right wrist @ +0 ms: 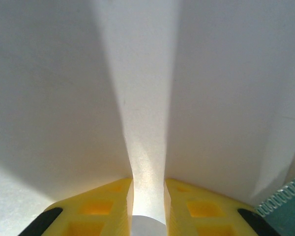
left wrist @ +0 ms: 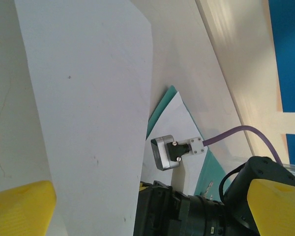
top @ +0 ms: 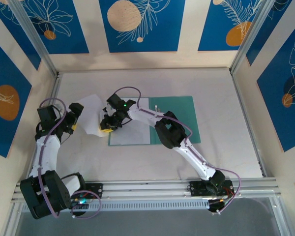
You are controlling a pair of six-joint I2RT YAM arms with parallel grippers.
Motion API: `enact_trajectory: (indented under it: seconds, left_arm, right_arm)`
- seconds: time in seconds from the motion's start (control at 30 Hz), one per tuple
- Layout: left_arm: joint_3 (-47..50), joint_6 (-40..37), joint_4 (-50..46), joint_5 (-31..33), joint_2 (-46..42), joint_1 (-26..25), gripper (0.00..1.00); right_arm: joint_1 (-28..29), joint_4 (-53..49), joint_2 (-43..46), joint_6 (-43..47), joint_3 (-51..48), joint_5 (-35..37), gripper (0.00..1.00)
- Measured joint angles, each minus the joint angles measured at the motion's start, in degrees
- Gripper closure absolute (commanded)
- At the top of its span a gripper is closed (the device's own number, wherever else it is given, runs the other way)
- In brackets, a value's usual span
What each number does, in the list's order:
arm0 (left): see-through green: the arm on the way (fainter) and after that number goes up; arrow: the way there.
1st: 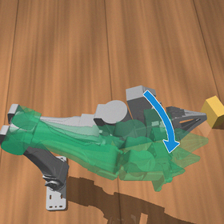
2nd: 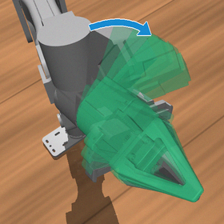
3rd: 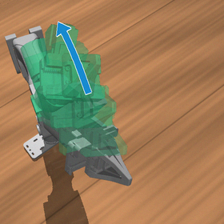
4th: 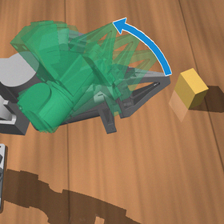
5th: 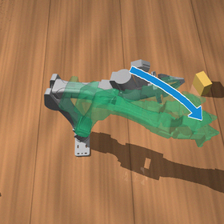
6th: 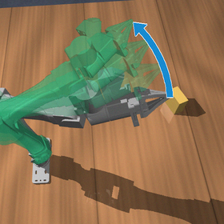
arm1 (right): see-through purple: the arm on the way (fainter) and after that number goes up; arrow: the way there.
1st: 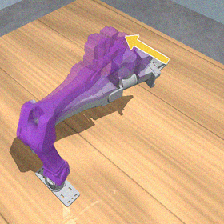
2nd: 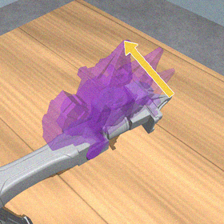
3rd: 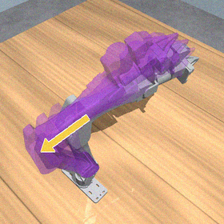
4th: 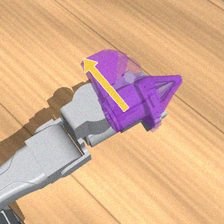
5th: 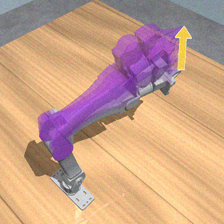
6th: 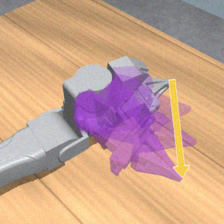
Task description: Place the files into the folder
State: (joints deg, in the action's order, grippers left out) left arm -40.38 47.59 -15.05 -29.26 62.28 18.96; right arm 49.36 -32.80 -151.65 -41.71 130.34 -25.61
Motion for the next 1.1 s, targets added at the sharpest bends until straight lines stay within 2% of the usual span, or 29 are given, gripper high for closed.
enact_trajectory:
  seconds: [0.33, 0.57, 0.83, 1.1]
  left_arm:
    - [0.0, 5.8, 0.2, 1.9, -3.0, 0.0, 0.0]
    - [-0.3, 5.6, -0.5, 2.3, -2.6, 0.0, 0.01]
    - [-1.4, -2.0, -6.0, 2.5, 3.8, 0.0, 0.27]
    - [-4.3, -10.6, -11.4, 7.1, 4.7, 0.0, 0.51]
  right_arm:
    - [0.0, 0.4, 0.1, 0.0, -0.4, -0.3, 0.75]
    - [0.0, 0.7, 0.3, 0.0, -0.8, -0.3, 0.75]
    - [-0.2, 1.2, 0.4, 0.0, -1.2, -0.7, 0.75]
    - [-0.4, 1.6, 0.7, 0.0, -1.7, -1.0, 0.74]
